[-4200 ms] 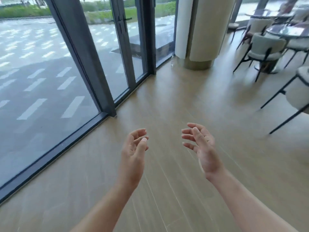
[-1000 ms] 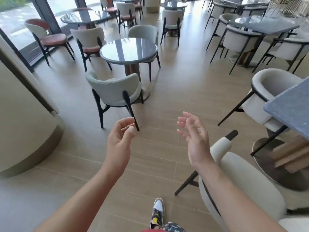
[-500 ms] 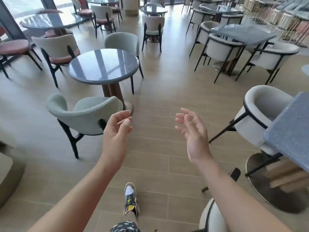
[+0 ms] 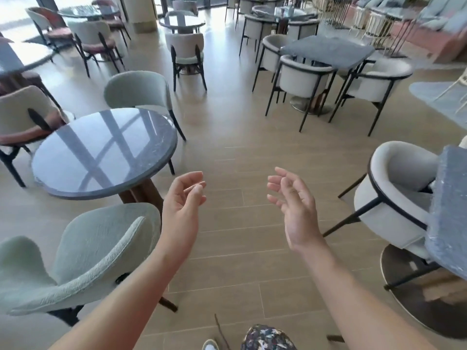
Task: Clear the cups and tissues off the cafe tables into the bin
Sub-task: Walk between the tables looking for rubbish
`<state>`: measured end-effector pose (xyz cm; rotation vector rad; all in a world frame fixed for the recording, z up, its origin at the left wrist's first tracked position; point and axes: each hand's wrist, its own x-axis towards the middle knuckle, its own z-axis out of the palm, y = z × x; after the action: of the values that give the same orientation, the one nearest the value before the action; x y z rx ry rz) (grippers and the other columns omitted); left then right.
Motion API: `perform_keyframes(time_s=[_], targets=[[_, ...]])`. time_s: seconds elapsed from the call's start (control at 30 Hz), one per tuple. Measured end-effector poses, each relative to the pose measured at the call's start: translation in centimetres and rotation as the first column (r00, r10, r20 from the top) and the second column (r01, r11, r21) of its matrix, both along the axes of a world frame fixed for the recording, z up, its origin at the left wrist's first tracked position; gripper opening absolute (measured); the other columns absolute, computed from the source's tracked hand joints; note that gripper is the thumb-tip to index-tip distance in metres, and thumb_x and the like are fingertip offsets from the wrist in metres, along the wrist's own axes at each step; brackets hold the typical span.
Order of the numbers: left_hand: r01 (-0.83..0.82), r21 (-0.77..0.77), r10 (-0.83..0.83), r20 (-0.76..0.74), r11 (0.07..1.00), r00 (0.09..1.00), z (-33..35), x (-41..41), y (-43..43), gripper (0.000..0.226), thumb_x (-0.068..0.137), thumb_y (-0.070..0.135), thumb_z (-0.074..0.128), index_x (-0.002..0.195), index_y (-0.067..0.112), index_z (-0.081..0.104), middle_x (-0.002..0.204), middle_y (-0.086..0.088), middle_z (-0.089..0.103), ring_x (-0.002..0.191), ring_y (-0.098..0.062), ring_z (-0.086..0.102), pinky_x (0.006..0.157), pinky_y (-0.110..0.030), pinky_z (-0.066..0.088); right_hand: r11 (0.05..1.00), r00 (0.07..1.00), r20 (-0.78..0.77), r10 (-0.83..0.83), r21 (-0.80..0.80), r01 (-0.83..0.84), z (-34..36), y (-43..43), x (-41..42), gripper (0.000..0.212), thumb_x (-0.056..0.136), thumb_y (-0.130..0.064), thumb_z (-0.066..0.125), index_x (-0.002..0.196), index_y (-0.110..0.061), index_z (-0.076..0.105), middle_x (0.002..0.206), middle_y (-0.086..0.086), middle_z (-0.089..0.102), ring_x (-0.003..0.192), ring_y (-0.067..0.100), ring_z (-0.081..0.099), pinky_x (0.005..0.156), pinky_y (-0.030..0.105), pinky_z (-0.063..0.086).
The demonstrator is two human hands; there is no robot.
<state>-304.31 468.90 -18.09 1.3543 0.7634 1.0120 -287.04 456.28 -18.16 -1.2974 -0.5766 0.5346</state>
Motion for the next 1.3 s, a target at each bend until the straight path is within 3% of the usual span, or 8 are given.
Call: perform_keyframes(time_s=[0.13,0.4,0.73,1.0,1.13,1.3], targets=[[0.025,-0.007,-0.025,0.004,1.0,1.0,-0.5,5.4,7.0,0.022,0.094,0.027,0.058,0.113,0.025,0.068,0.119,0.007,0.07,0.118,-0.021,0.065,0.091,-0.033,0.055,1.0,1.0,-0.006,-0.024,-0.011,0.024,-0.7,6.8,4.9,0.035,0.095,-0.045,0.058,0.122,-0.028,0.071,0.117,-0.001,0.073,0.115,0.017,0.067,0.1,0.042,0.054],[0.041,0.002,-0.041,-0.007,0.999,0.999,-2.7,19.5,22.3,0.024,0.092,0.029,0.057,0.113,0.025,0.067,0.12,0.004,0.069,0.118,-0.021,0.065,0.092,-0.036,0.055,1.0,0.999,-0.032,-0.026,0.005,0.026,-3.1,22.4,19.1,0.036,0.093,-0.044,0.059,0.122,-0.025,0.07,0.116,0.0,0.073,0.113,0.015,0.068,0.104,0.048,0.054],[-0.024,-0.007,0.024,0.015,1.0,1.0,0.7,38.7,41.4,0.025,0.099,0.018,0.056,0.122,0.023,0.066,0.124,-0.001,0.069,0.118,-0.016,0.066,0.09,-0.034,0.055,1.0,0.998,0.055,-0.019,0.006,0.018,0.3,41.7,39.6,0.045,0.093,-0.051,0.06,0.125,-0.02,0.068,0.11,-0.008,0.075,0.114,0.014,0.067,0.108,0.052,0.05],[-0.034,-0.053,0.037,0.047,0.998,0.998,-0.1,49.1,56.1,0.029,0.094,0.026,0.056,0.122,0.028,0.065,0.12,0.004,0.07,0.118,-0.016,0.066,0.095,-0.038,0.057,0.999,0.998,0.058,0.031,-0.023,-0.03,-0.4,57.3,49.9,0.039,0.096,-0.044,0.057,0.124,-0.02,0.069,0.11,-0.008,0.075,0.114,0.015,0.067,0.107,0.053,0.05],[-0.033,-0.1,0.038,0.051,0.994,0.998,-1.3,54.0,65.7,0.027,0.105,0.01,0.052,0.125,0.024,0.065,0.124,-0.002,0.069,0.118,-0.018,0.067,0.099,-0.044,0.056,0.999,0.999,0.047,0.023,-0.027,-0.021,-1.8,66.9,54.3,0.049,0.088,-0.057,0.062,0.122,-0.022,0.069,0.112,-0.005,0.074,0.114,0.017,0.066,0.106,0.054,0.049],[0.019,-0.122,-0.016,0.025,0.992,1.0,-0.6,60.2,77.5,0.028,0.106,0.008,0.05,0.124,0.024,0.065,0.122,0.0,0.069,0.116,-0.015,0.068,0.101,-0.046,0.056,0.999,0.999,0.027,-0.019,-0.026,0.02,-1.3,79.2,59.8,0.046,0.088,-0.055,0.063,0.121,-0.024,0.07,0.111,-0.004,0.074,0.113,0.017,0.066,0.105,0.054,0.051]])
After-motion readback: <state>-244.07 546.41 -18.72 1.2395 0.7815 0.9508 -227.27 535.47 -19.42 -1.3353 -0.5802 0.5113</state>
